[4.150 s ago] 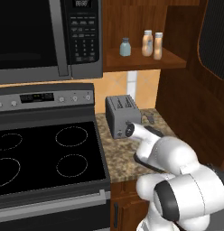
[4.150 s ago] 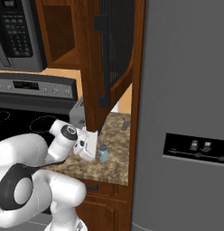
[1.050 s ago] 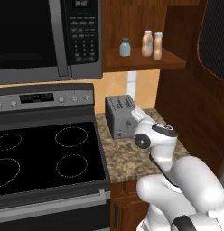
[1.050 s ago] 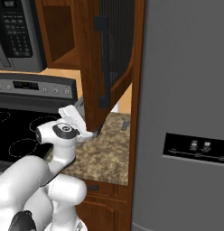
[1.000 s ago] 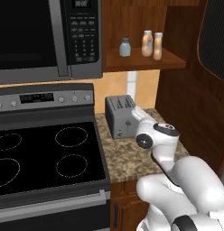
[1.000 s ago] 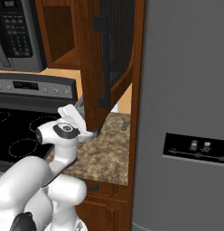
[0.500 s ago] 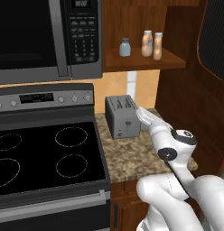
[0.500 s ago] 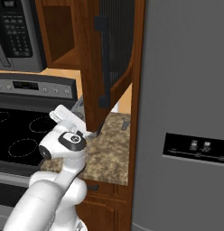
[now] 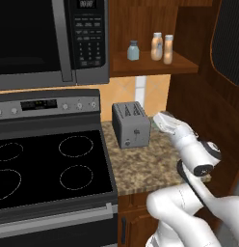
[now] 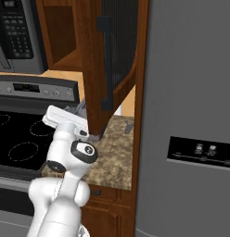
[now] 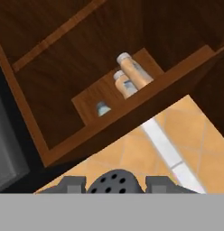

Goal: Put the shaker and condiment bottle from the counter next to their counterparts in the cabinet.

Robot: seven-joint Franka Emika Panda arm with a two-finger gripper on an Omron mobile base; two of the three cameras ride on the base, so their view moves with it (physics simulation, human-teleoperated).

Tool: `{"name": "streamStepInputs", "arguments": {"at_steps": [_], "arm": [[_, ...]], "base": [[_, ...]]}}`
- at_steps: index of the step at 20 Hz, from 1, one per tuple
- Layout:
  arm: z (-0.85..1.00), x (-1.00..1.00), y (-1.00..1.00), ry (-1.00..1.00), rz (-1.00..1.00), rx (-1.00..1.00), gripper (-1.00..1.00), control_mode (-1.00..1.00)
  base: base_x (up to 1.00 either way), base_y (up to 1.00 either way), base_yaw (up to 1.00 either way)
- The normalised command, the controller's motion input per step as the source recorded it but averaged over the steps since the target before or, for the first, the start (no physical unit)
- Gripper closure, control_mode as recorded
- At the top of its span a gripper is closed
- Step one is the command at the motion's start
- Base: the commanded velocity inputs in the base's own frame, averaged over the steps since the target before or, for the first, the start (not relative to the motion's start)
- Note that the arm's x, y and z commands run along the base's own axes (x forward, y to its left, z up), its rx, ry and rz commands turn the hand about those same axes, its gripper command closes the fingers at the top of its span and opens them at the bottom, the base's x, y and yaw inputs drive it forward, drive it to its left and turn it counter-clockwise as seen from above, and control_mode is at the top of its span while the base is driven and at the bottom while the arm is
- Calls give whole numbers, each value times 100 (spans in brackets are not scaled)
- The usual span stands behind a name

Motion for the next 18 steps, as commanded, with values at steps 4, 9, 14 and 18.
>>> {"name": "streamStepInputs", "arguments": {"at_steps": [4, 9, 14, 18], "arm": [[66, -47, 39, -7, 18, -2, 100, -100], [69, -53, 41, -7, 17, -3, 100, -100], [68, -57, 32, -5, 14, -1, 100, -100], [72, -44, 4, 0, 3, 0, 100, -100]], "base": [[0, 0, 0], [0, 0, 0], [0, 0, 0], [0, 0, 0]]}}
